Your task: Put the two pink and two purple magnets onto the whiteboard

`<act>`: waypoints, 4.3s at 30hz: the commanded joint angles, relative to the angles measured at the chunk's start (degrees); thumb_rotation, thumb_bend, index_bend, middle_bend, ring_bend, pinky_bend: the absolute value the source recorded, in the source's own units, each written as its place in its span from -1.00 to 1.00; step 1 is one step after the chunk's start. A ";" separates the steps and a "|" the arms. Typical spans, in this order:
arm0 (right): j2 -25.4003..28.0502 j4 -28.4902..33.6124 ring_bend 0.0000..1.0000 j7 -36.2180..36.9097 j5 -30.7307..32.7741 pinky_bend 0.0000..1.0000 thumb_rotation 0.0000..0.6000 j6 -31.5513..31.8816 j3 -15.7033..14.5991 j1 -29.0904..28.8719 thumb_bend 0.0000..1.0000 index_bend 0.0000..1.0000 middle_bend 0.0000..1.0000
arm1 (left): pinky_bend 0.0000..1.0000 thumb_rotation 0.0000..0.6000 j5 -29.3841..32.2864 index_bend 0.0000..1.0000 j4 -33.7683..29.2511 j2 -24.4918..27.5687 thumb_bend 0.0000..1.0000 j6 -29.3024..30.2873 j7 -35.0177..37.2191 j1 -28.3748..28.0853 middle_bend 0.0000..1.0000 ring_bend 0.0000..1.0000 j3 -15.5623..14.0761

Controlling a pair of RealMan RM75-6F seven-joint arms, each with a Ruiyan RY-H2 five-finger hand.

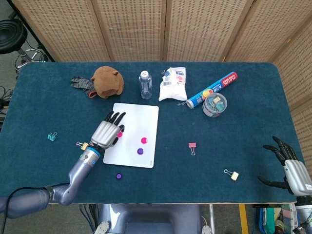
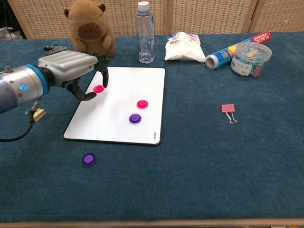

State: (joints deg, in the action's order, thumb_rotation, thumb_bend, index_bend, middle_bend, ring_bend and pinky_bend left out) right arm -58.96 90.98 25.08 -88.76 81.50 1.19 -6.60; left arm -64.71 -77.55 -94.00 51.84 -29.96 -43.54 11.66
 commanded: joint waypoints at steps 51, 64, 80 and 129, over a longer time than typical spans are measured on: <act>-0.61 -0.07 -1.00 -1.51 0.90 -1.00 1.00 -1.38 0.41 -0.15 -0.74 -0.61 -1.00 | -1.00 1.00 -14.65 -0.35 -2.54 8.12 -0.22 5.85 14.10 1.02 -1.00 -1.00 -9.13; -1.89 -0.07 -1.00 -5.70 2.18 -1.00 1.00 -2.61 0.56 -0.48 -0.74 -0.61 -1.00 | -1.00 1.00 -35.42 -0.52 -7.29 17.25 -0.36 14.76 22.64 5.80 -1.00 -1.00 -21.30; -3.70 -1.89 -1.00 -11.66 2.00 -1.00 1.00 2.24 2.08 0.80 -0.74 -0.70 -1.00 | -1.00 1.00 -38.26 -0.55 -9.24 15.98 -0.36 13.22 16.04 8.59 -1.00 -1.00 -23.33; -2.84 -1.12 -1.00 -9.11 2.80 -1.00 1.00 0.32 2.25 0.56 -0.74 -0.69 -1.00 | -1.00 1.00 -32.58 -0.27 -6.03 4.18 -0.36 3.05 3.08 7.93 -1.00 -1.00 -18.65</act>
State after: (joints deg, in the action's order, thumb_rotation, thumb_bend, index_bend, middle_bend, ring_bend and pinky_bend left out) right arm -61.80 89.86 15.98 -85.96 81.81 3.44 -6.04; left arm -97.28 -83.59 -89.82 54.89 -26.88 -35.61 -6.99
